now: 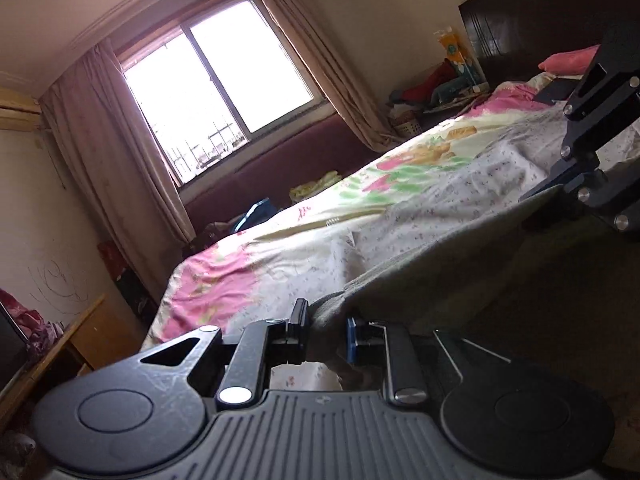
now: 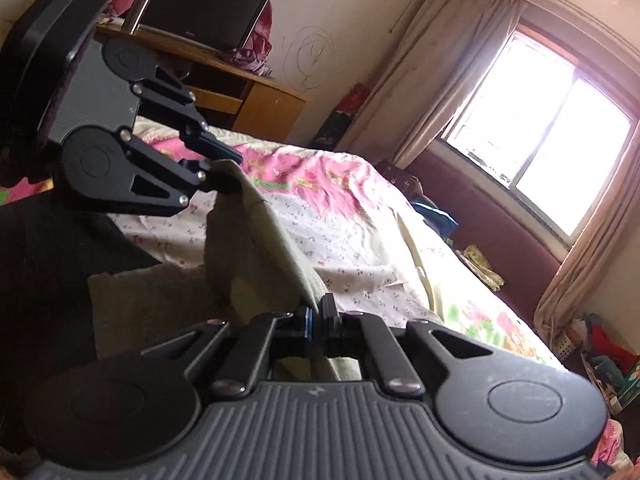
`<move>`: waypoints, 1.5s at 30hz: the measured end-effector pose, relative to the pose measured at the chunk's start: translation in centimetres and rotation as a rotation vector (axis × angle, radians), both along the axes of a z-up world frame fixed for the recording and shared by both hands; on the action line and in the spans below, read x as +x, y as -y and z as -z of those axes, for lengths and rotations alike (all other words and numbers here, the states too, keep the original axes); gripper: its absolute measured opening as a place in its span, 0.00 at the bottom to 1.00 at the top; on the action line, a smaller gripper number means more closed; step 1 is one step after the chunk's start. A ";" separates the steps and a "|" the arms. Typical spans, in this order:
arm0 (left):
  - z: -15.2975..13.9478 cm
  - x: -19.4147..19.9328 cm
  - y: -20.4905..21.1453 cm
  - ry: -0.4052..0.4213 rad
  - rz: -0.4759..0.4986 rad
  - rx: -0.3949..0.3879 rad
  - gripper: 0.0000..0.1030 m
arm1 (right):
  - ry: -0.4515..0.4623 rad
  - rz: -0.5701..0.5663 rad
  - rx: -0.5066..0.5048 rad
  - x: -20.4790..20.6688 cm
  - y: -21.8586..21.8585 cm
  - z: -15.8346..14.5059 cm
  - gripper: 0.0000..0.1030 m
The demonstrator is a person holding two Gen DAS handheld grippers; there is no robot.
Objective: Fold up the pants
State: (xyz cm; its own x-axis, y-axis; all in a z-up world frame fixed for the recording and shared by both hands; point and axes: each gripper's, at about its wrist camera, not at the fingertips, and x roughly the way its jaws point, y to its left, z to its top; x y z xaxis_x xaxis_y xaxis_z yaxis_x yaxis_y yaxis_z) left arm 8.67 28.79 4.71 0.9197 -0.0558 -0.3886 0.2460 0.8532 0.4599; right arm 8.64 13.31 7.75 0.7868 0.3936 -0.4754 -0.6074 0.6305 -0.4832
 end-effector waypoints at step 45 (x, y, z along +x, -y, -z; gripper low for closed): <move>1.8 -4.5 8.0 -0.197 -0.034 0.002 0.37 | -0.325 0.398 0.187 -5.6 17.2 4.4 0.24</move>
